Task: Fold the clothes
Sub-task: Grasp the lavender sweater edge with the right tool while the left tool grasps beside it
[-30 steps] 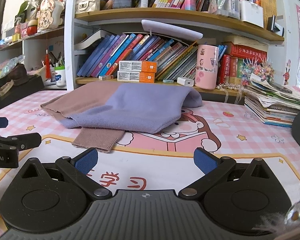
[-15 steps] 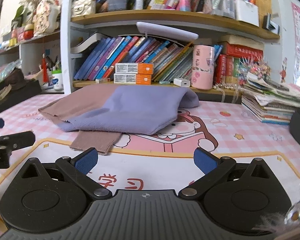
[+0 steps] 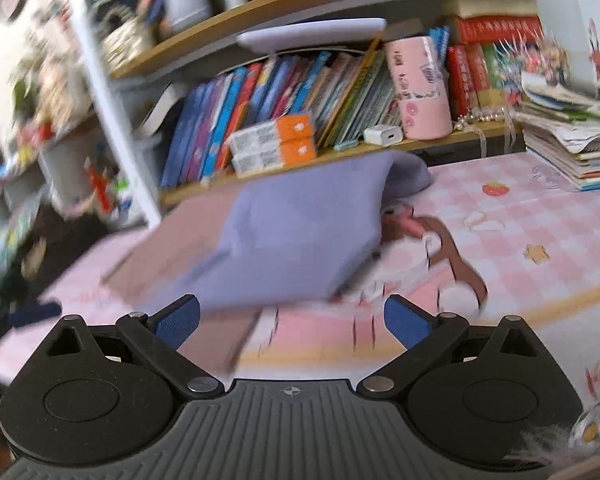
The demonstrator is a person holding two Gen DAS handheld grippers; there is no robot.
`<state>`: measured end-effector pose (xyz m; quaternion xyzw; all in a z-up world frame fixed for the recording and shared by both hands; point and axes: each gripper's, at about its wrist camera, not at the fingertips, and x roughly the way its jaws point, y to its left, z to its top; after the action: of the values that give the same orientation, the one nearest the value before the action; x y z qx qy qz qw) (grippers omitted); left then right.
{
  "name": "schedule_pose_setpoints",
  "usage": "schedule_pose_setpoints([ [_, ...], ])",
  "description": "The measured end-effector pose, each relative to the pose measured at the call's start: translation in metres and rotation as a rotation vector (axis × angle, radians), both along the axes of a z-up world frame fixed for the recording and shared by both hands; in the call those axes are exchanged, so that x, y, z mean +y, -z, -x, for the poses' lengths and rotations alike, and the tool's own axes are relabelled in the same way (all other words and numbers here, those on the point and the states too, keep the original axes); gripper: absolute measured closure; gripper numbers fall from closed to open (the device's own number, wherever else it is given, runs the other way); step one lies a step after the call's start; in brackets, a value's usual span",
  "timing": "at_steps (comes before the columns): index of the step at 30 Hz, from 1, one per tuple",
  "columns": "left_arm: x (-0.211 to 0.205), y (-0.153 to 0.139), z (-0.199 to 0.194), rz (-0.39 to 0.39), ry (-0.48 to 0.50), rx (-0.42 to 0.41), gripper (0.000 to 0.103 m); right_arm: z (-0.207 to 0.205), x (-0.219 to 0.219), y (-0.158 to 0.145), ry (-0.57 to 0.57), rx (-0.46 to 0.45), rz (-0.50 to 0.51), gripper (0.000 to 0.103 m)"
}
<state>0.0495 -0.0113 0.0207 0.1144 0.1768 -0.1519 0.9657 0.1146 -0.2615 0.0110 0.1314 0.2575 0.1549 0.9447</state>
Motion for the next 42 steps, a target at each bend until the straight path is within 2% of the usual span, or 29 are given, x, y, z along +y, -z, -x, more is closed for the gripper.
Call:
schedule_pose_setpoints([
  [4, -0.016, 0.005, -0.032, -0.089, 0.017, 0.007, 0.004, -0.054, -0.013, -0.001, 0.038, 0.047, -0.085, 0.008],
  [7, -0.029, 0.012, -0.051, -0.127, 0.050, 0.034, 0.006, -0.094, -0.023, -0.003, 0.067, 0.082, -0.150, 0.018],
  [9, -0.039, 0.017, -0.058, -0.157, 0.089, 0.040, 0.007, -0.118, -0.029, 0.000, 0.082, 0.106, -0.194, 0.035],
  [12, -0.049, 0.023, -0.063, -0.218, 0.134, 0.030, 0.008, -0.142, -0.035, 0.013, 0.089, 0.143, -0.261, 0.048],
  [14, -0.054, 0.027, -0.069, -0.261, 0.142, 0.034, 0.015, -0.152, -0.036, 0.021, 0.082, 0.153, -0.271, 0.051],
  [17, -0.060, 0.033, -0.079, -0.305, 0.138, 0.052, 0.022, -0.163, -0.039, 0.030, 0.069, 0.168, -0.292, 0.062],
  [19, -0.064, 0.036, -0.083, -0.322, 0.142, 0.054, 0.024, -0.167, -0.043, 0.036, 0.062, 0.186, -0.321, 0.070],
  [21, -0.068, 0.037, -0.087, -0.335, 0.146, 0.053, 0.024, -0.168, -0.049, 0.041, 0.058, 0.197, -0.354, 0.083],
  [24, -0.070, 0.037, -0.094, -0.342, 0.146, 0.051, 0.024, -0.168, -0.057, 0.046, 0.049, 0.205, -0.425, 0.092],
  [27, -0.071, 0.038, -0.100, -0.335, 0.143, 0.053, 0.027, -0.167, -0.060, 0.045, 0.034, 0.196, -0.467, 0.093],
  [29, -0.072, 0.039, -0.102, -0.333, 0.143, 0.049, 0.039, -0.166, -0.060, 0.044, 0.033, 0.192, -0.470, 0.093],
  [35, -0.072, 0.038, -0.092, -0.337, 0.122, 0.012, 0.065, -0.163, -0.060, 0.044, 0.040, 0.189, -0.477, 0.093],
  [37, -0.068, 0.035, -0.090, -0.331, 0.100, -0.002, 0.070, -0.162, -0.058, 0.043, 0.039, 0.182, -0.467, 0.093],
  [42, -0.060, 0.028, -0.082, -0.316, 0.043, -0.057, 0.070, -0.156, -0.059, 0.038, 0.031, 0.129, -0.495, 0.093],
])
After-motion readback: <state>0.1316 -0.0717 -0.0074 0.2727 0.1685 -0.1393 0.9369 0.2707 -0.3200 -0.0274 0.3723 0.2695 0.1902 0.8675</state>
